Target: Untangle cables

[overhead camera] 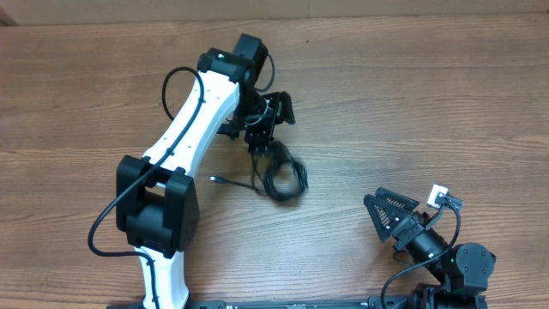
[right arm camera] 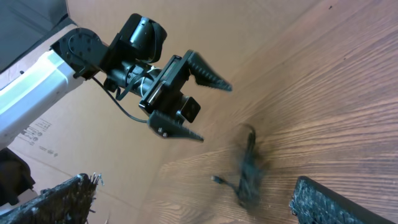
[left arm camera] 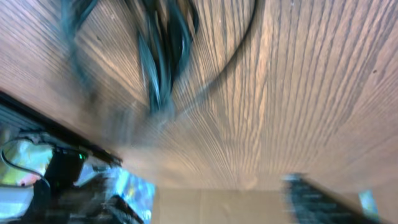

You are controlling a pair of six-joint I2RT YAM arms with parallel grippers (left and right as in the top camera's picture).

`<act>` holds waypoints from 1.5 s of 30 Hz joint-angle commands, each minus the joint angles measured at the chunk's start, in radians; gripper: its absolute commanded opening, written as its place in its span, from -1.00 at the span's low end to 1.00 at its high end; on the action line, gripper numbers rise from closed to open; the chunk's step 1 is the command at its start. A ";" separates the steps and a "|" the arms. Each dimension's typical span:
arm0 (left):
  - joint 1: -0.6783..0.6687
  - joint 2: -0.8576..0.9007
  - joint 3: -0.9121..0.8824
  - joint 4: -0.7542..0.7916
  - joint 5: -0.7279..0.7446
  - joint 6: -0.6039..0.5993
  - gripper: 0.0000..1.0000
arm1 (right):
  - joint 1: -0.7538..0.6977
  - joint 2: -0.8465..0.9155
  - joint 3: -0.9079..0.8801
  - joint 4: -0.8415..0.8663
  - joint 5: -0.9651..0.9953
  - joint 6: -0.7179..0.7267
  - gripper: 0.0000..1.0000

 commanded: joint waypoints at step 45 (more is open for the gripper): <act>-0.151 -0.003 -0.145 0.170 -0.355 0.947 0.35 | 0.004 0.450 0.155 -0.098 0.122 -0.089 0.99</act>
